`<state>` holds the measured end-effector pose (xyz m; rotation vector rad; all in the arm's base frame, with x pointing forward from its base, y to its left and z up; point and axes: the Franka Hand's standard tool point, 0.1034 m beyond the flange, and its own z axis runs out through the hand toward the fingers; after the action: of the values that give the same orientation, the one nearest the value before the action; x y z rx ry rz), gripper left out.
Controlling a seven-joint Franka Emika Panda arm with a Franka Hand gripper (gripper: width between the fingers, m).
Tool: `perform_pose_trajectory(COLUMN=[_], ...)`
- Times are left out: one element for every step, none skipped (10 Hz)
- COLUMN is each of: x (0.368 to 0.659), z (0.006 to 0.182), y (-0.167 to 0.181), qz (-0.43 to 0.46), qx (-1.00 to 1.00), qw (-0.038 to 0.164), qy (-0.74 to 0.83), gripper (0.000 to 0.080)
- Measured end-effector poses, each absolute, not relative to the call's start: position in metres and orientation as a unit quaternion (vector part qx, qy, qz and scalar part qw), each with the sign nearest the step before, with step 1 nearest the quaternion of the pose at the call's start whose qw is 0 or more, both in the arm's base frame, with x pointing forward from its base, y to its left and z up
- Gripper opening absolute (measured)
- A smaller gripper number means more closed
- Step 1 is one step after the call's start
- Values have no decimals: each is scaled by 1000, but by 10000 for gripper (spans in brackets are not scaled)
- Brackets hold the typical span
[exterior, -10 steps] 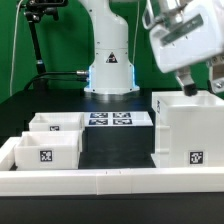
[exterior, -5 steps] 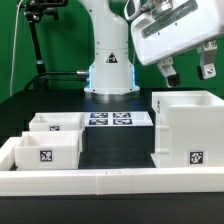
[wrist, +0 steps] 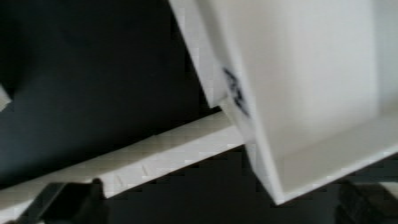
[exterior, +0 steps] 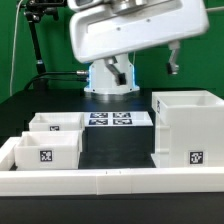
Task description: Assemble drawer
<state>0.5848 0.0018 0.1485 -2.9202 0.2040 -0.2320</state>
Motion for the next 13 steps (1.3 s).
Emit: perform_pose_trajectory(x=[577, 579, 580, 579, 578, 569, 562, 554, 544, 536, 531, 527, 524], z=[141, 143, 143, 143, 141, 136, 129, 122, 113, 105, 96, 84, 76], y=[-14, -11, -8, -10, -9, -10, -20, -29, -34, -38, -46, -56, -63], qz=[-79, -80, -81, -80, -75, -51, -42, -35, -33, -36, -44, -52, -48], qx=[-992, -993, -993, -993, -993, -996, -997, -998, -998, -998, -998, -998, -999], qw=[96, 91, 90, 90, 88, 66, 52, 38, 30, 25, 18, 12, 9], qy=[34, 18, 7, 8, 8, -17, -28, -36, -40, -38, -30, -18, -22], gripper=[649, 649, 649, 649, 649, 649, 649, 649, 649, 649, 649, 649, 649])
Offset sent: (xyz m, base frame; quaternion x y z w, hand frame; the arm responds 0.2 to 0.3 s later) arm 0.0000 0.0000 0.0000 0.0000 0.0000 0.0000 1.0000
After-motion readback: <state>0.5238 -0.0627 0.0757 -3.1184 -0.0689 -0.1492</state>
